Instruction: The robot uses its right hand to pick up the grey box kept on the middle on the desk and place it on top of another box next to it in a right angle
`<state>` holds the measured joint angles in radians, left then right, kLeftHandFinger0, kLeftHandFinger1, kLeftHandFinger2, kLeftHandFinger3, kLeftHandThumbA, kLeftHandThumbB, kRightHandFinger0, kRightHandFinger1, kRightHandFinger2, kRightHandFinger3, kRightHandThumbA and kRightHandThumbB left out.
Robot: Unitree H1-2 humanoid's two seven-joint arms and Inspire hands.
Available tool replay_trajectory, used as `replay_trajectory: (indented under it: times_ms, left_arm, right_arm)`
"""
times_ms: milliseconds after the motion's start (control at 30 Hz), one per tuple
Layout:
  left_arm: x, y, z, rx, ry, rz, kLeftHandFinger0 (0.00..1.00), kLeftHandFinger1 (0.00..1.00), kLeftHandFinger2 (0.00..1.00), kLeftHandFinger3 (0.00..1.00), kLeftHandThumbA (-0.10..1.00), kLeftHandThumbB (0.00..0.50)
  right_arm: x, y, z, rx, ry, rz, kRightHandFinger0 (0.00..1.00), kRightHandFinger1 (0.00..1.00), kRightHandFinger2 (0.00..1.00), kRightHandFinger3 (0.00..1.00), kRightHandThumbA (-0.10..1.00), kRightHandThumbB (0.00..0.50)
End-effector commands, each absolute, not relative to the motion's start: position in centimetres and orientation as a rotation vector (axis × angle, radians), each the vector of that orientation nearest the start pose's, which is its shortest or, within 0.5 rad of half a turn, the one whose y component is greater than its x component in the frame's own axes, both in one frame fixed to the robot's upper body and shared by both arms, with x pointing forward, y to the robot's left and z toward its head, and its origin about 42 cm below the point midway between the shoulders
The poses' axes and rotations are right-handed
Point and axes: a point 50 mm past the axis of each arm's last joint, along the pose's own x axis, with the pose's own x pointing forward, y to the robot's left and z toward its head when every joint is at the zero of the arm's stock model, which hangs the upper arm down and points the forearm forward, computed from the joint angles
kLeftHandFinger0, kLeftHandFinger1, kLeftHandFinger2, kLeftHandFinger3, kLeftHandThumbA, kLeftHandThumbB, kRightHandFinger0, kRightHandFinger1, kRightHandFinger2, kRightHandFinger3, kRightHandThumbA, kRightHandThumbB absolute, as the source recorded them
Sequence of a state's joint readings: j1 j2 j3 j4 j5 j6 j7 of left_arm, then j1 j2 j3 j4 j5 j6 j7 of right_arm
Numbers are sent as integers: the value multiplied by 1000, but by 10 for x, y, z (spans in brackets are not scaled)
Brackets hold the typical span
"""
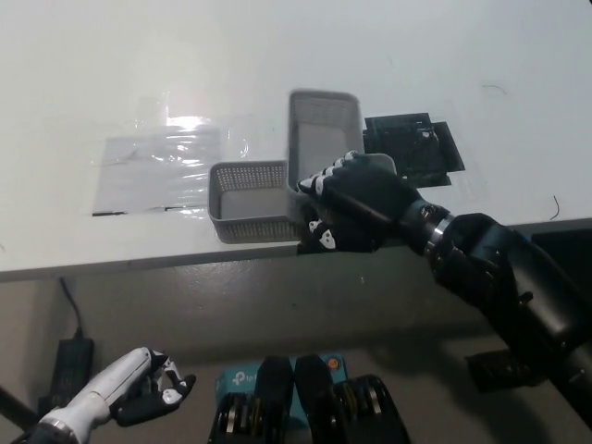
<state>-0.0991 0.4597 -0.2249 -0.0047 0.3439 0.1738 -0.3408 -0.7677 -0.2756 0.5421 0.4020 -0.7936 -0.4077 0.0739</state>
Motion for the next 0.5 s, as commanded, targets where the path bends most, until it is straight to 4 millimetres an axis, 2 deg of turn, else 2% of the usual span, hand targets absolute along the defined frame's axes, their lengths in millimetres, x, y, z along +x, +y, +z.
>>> replay_trajectory:
  times_ms: [0, 33, 100, 133, 167, 200, 300, 467]
  left_arm:
    - [311, 296, 126, 846, 161, -468, 71, 42, 187, 382, 605, 223]
    - [311, 296, 126, 862, 159, -473, 65, 39, 176, 375, 632, 221]
    - [313, 295, 127, 859, 164, -465, 67, 45, 184, 365, 620, 231]
    - [313, 295, 127, 859, 165, -465, 67, 46, 185, 364, 622, 231]
    - [314, 295, 126, 850, 156, -463, 54, 37, 176, 352, 577, 206]
    - [314, 294, 127, 853, 155, -466, 67, 44, 184, 347, 587, 213]
    - [314, 294, 127, 837, 155, -463, 42, 19, 148, 327, 548, 205]
    - [313, 293, 125, 830, 151, -461, 48, 20, 149, 308, 560, 207]
  right_arm:
    - [452, -101, 261, -1412, -801, 702, 747, 955, 1000, 1000, 516, 262]
    - [450, -100, 262, -1419, -794, 706, 780, 1000, 1000, 1000, 580, 270]
    - [446, -98, 265, -1424, -807, 708, 807, 1000, 1000, 1000, 623, 275]
    - [446, -98, 265, -1426, -806, 709, 809, 1000, 1000, 1000, 623, 275]
    - [441, -94, 266, -1410, -831, 721, 801, 1000, 1000, 1000, 586, 278]
    - [439, -93, 267, -1406, -829, 725, 800, 1000, 1000, 1000, 544, 285]
    - [435, -90, 264, -1420, -826, 738, 808, 1000, 1000, 1000, 542, 294]
    - [432, -91, 264, -1439, -841, 740, 827, 1000, 1000, 1000, 555, 323]
